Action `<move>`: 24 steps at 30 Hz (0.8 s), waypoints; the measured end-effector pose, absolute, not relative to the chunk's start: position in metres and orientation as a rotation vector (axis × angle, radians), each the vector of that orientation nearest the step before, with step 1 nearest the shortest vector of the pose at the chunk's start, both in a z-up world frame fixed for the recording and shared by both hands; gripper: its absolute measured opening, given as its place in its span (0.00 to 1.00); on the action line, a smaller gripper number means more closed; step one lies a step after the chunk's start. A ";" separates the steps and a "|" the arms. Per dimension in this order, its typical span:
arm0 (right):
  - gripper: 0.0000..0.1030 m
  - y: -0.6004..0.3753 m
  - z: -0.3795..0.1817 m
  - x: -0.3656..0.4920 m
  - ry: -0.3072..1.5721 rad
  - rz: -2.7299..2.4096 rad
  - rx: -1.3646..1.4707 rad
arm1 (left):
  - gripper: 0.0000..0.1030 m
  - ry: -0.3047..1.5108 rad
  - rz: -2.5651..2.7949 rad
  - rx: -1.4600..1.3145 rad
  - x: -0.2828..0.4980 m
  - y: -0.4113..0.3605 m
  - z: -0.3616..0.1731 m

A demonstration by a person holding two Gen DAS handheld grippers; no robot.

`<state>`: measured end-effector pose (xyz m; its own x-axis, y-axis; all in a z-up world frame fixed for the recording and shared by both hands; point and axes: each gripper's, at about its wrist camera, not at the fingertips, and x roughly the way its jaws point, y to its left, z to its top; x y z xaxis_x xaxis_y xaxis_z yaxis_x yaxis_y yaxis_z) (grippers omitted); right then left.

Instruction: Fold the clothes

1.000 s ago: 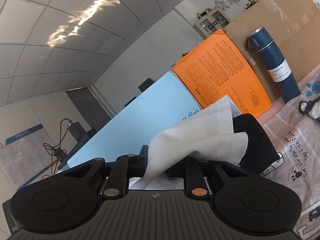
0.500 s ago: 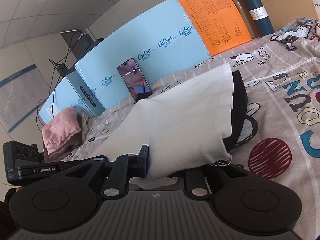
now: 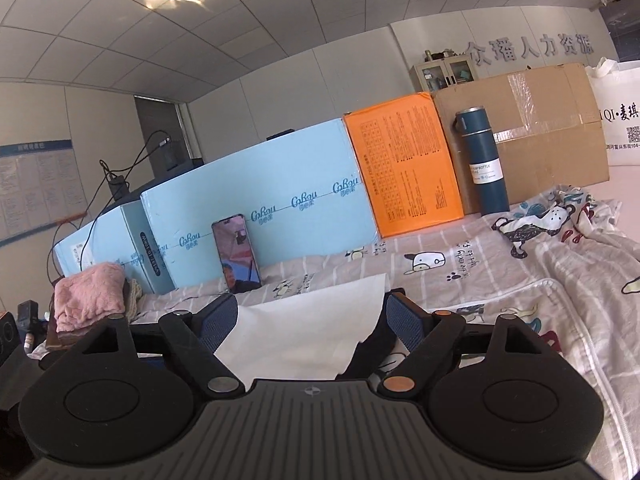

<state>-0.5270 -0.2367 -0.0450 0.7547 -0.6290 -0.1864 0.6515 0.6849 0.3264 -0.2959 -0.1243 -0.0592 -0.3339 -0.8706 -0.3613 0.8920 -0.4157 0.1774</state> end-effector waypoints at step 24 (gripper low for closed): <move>0.17 -0.422 -0.085 -0.407 0.423 -0.547 0.464 | 0.08 0.219 -1.910 0.520 -0.310 -0.181 -0.045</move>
<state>-0.4067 -0.4217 -0.0854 0.7743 -0.3937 -0.4954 0.5788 0.7572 0.3029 -0.3098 -0.1809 -0.0450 -0.3125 -0.8351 -0.4526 0.9158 -0.3915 0.0899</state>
